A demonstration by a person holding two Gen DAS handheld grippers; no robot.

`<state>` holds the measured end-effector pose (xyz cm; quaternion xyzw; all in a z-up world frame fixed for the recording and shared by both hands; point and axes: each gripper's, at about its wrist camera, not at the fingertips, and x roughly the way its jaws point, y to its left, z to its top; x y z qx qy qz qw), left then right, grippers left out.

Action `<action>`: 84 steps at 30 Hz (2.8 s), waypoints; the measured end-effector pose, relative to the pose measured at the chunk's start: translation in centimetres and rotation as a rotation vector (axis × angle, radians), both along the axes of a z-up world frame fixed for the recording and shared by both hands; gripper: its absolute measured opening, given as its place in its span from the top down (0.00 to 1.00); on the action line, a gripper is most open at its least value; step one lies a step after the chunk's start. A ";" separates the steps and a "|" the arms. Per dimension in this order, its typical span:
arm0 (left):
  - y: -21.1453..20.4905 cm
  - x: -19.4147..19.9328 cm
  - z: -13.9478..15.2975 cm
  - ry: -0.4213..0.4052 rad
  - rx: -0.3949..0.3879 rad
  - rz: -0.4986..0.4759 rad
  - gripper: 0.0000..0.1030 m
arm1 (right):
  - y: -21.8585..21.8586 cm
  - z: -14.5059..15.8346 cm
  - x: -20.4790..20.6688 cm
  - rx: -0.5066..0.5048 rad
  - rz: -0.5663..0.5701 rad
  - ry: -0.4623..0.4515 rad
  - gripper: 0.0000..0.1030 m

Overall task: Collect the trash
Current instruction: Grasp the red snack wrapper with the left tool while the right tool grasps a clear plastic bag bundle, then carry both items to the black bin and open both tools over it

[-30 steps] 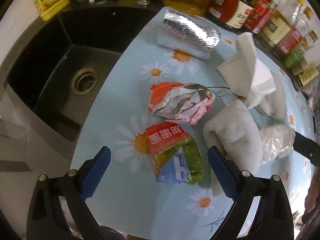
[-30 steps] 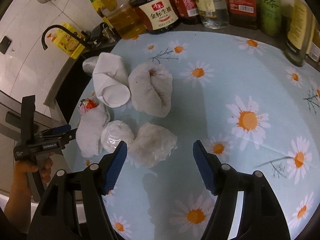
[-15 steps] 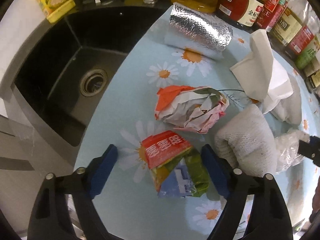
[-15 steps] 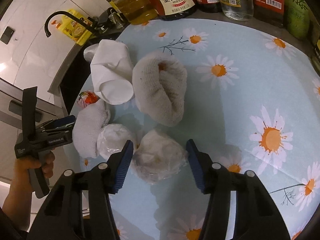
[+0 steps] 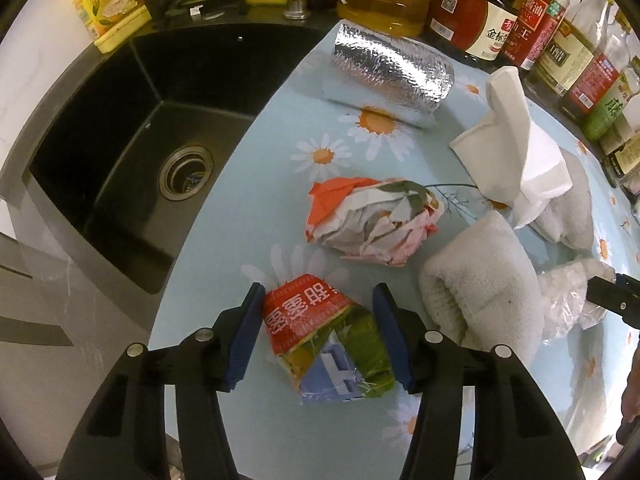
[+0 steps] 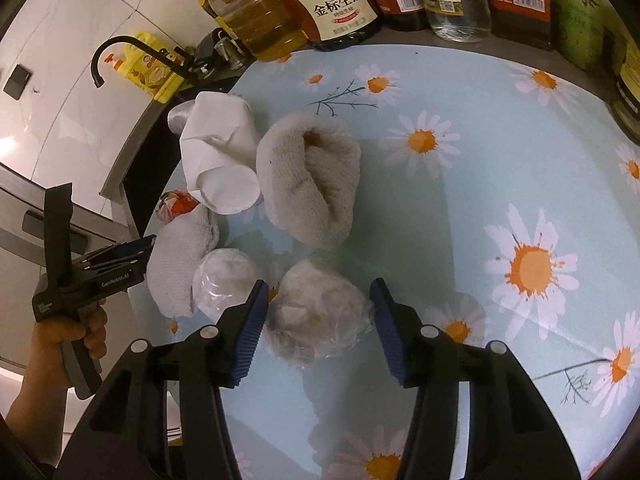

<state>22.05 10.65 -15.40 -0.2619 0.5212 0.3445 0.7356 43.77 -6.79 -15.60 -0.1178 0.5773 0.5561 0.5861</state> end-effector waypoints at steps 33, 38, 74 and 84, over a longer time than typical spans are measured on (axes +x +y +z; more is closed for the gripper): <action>-7.9 -9.2 5.6 -0.230 0.006 -0.375 0.49 | -9.0 4.9 -15.7 -0.013 -0.251 -0.084 0.49; -9.8 -11.2 5.2 -0.237 -0.019 -0.449 0.49 | -10.1 5.2 -19.0 -0.024 -0.275 -0.088 0.49; -13.8 -16.0 -4.4 -0.095 -0.221 -0.590 0.47 | -10.9 -1.8 -28.0 -0.178 -0.312 0.035 0.48; -13.0 -15.7 -5.0 -0.073 -0.248 -0.544 0.21 | -11.3 -1.8 -27.2 -0.175 -0.365 0.061 0.36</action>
